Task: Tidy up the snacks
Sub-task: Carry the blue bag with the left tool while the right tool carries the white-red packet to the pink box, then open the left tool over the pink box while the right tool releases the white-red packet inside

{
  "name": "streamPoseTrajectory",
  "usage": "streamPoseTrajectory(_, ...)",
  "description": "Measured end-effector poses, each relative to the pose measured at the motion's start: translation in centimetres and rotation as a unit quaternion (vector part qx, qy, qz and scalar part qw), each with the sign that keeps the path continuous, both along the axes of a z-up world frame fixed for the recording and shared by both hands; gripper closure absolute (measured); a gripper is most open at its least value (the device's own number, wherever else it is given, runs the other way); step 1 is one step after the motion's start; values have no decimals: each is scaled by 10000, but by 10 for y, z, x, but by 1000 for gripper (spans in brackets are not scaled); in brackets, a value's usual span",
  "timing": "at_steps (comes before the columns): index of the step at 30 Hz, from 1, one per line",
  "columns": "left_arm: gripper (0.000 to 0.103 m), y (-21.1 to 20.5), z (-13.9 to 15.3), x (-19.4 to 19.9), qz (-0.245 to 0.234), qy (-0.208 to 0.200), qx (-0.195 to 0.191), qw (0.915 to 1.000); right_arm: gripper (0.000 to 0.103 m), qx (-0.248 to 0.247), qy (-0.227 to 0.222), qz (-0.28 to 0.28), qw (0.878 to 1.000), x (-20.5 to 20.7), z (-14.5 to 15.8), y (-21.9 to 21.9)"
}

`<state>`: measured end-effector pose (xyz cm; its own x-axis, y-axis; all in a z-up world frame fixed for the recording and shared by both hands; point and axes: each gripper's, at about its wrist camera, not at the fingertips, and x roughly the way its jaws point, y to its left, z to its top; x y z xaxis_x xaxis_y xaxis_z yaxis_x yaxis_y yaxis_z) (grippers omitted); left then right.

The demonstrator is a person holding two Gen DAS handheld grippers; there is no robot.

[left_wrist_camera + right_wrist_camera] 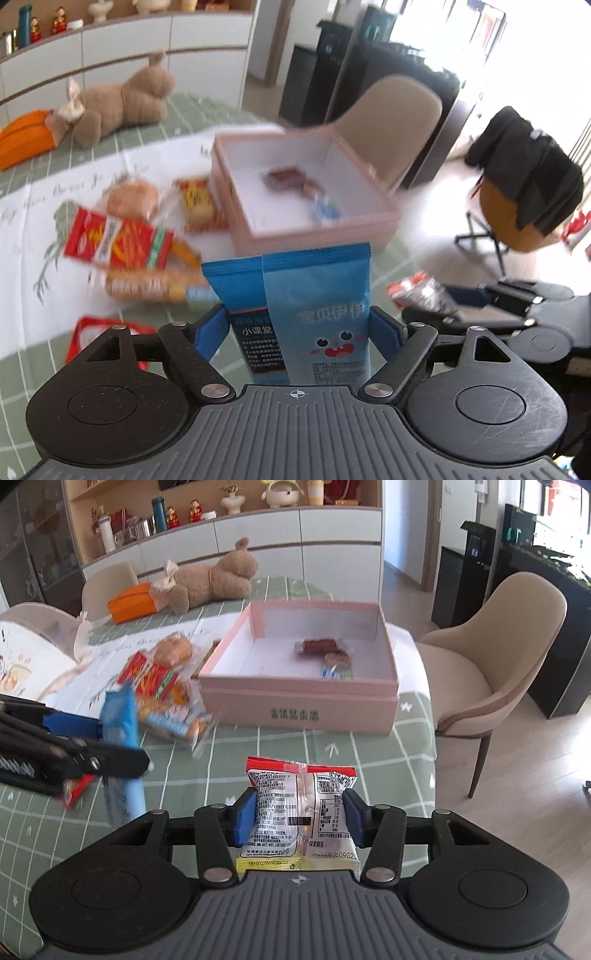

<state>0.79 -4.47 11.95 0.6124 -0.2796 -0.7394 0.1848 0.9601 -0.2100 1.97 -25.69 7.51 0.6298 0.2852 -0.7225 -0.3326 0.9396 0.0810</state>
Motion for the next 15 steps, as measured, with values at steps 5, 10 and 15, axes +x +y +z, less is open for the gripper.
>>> streamPoseTrajectory(5, 18, 3, 36, 28, -104, -254, -86, 9996, 54, 109, -183, 22, 9998, 18, 18, -2)
streamPoseTrajectory(10, 17, -7, 100, 63, -440, -932, -33, 9947, 54, 262, -874, 124, 9958, 49, 67, -4)
streamPoseTrajectory(15, 15, -28, 111, 132, -623, -775, 197, 9948, 54, 170, -1296, 49, 9914, 93, 86, 3)
